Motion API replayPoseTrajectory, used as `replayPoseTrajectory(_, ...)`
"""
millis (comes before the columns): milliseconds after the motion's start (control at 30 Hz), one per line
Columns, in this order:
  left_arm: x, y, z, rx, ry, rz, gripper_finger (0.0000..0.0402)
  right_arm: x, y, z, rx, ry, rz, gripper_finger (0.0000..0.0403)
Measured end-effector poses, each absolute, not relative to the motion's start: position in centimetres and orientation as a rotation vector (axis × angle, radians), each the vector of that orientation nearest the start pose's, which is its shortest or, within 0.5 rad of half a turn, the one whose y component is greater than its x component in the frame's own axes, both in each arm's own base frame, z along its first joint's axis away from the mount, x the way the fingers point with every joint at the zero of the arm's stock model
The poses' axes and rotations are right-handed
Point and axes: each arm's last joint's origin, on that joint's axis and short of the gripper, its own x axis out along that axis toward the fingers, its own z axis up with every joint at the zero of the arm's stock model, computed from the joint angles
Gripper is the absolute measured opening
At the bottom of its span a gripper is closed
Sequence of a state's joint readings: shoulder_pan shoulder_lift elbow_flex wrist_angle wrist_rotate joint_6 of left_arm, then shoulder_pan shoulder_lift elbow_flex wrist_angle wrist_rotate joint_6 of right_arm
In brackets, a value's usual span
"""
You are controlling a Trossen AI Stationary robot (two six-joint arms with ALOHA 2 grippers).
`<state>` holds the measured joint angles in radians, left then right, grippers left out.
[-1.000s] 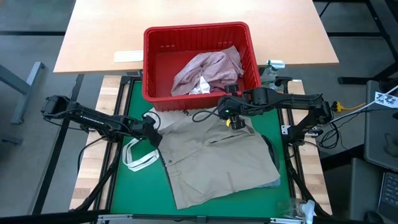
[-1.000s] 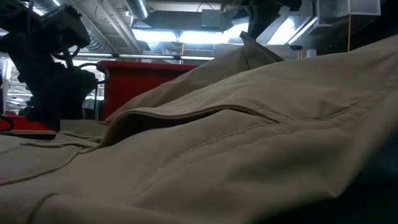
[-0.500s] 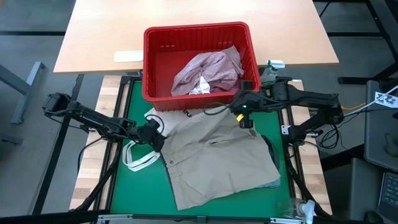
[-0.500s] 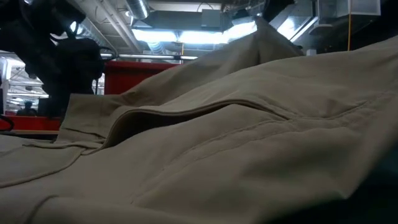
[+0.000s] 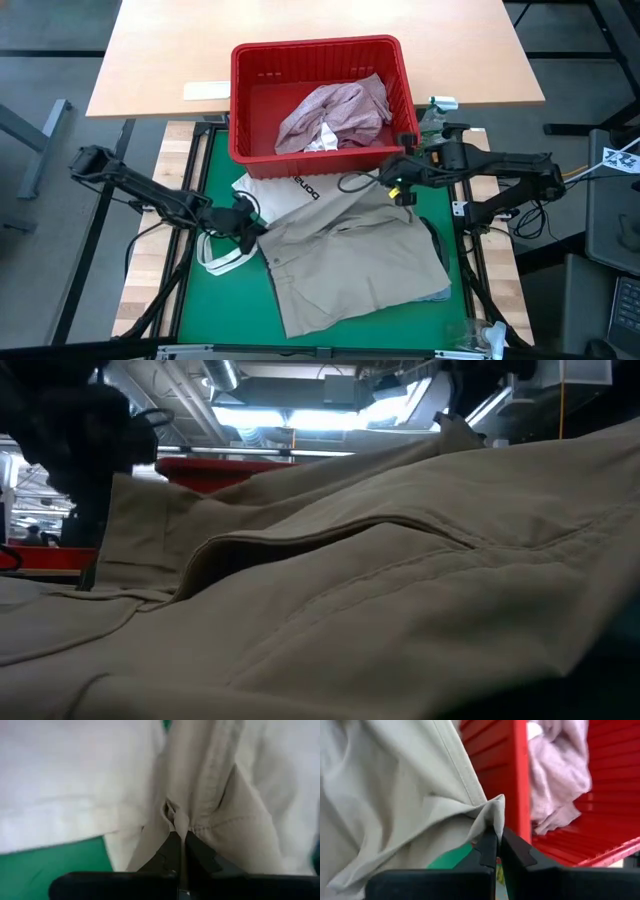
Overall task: Fold laundry
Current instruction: Fold the gray shorts
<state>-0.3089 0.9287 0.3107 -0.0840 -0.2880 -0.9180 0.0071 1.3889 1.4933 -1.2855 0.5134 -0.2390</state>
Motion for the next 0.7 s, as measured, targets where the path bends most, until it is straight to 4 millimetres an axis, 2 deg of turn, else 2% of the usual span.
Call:
replayPoseTrajectory(167, 16.4, -4.5, 18.5, -0.660, 0.434, 0.159, 0.0005, 24.9, -1.1, 36.4, -0.477, 1.155, -0.268, 0.0012)
replayPoseTrajectory(267, 16.3, -4.9, 19.4, -0.651, 0.364, 0.098, 0.0005, 24.9, -0.2, 36.3, -0.475, 1.154, -0.221, 0.0012)
replayPoseTrajectory(433, 16.0, -5.9, 20.0, -0.654, 0.332, 0.023, 0.0004, 24.6, 2.1, 36.6, -0.523, 1.108, -0.158, 0.0012)
replayPoseTrajectory(700, 15.3, -8.2, 20.9, -0.667, 0.256, -0.083, 0.0004, 22.1, 6.1, 36.9, -0.476, 1.100, -0.139, 0.0012)
